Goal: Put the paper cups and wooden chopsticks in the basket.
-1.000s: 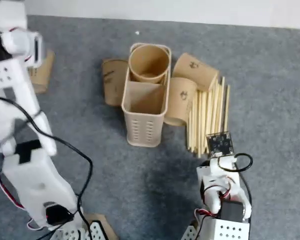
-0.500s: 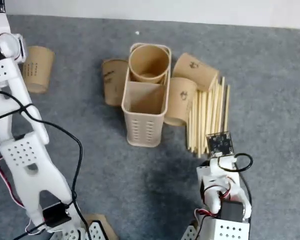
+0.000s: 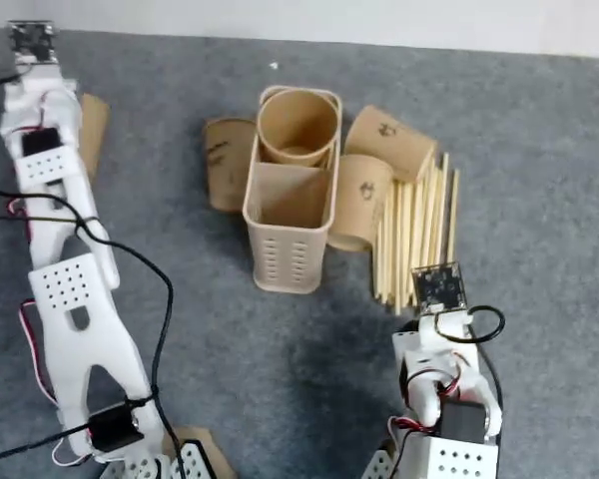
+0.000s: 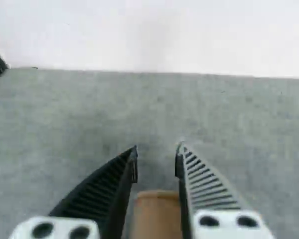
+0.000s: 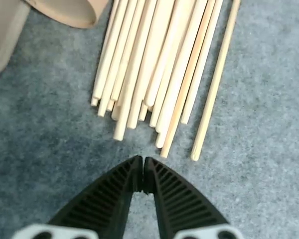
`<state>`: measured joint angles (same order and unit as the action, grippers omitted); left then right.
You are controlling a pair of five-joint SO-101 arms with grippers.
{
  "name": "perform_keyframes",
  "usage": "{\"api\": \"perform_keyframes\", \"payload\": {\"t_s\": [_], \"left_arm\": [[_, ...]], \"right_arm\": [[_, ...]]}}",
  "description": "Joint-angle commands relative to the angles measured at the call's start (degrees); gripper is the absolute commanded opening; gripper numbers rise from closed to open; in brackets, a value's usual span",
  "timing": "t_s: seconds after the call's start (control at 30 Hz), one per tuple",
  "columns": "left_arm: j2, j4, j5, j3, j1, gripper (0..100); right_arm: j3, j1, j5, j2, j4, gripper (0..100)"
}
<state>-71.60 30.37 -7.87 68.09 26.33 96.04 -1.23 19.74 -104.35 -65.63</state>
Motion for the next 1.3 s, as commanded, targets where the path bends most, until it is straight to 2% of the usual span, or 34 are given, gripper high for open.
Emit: {"api": "perform_keyframes", "payload": {"t_s": [0.0,0.4,0.6,0.8,0.93,1.1,1.27], "left_arm": [[0.4,3.69,0.18,2.51,-2.24,14],[15.52,42.99,0.18,2.51,-1.36,14],[23.96,55.82,-0.09,2.51,-1.36,14],[26.33,66.55,-9.32,2.51,-0.84,14],[26.59,62.95,-9.58,2.59,1.19,14],[26.15,46.42,-2.02,1.8,1.71,14],[26.15,30.59,-1.05,-7.08,0.31,14]], "right_arm": [[6.99,0.31,0.44,-0.22,0.92,3.4],[6.99,0.31,0.44,-0.22,0.92,3.4],[6.99,0.31,0.44,-0.22,0.92,3.4],[6.99,0.31,0.44,-0.22,0.92,3.4],[6.99,0.31,0.44,-0.22,0.92,3.4],[6.99,0.31,0.44,-0.22,0.92,3.4],[6.99,0.31,0.44,-0.22,0.92,3.4]]}}
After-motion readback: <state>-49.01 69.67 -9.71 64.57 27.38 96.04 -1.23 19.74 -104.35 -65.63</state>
